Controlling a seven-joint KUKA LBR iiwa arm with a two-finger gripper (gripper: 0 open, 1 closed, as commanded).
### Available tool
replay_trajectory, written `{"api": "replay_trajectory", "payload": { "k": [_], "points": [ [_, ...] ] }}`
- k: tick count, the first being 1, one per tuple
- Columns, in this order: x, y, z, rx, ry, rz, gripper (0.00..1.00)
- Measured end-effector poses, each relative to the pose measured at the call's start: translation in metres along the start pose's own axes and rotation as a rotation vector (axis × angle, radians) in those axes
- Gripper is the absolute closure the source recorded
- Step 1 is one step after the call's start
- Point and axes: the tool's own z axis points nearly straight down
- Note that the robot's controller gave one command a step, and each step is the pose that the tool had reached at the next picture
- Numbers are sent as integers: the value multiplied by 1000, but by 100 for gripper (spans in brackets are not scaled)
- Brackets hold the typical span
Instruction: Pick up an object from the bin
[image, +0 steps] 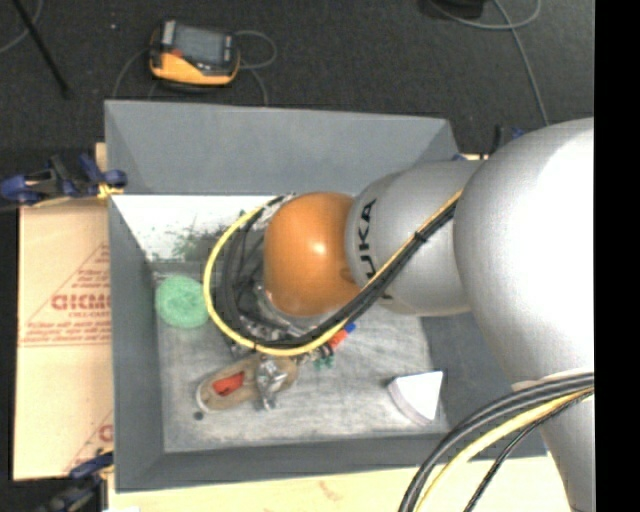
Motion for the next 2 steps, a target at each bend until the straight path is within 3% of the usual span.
{"api": "replay_trajectory", "payload": {
  "k": [1,2],
  "points": [
    [0,0,0,0,-1,1,100],
    [3,-18,-144,6,-23,60,100]
  ]
}}
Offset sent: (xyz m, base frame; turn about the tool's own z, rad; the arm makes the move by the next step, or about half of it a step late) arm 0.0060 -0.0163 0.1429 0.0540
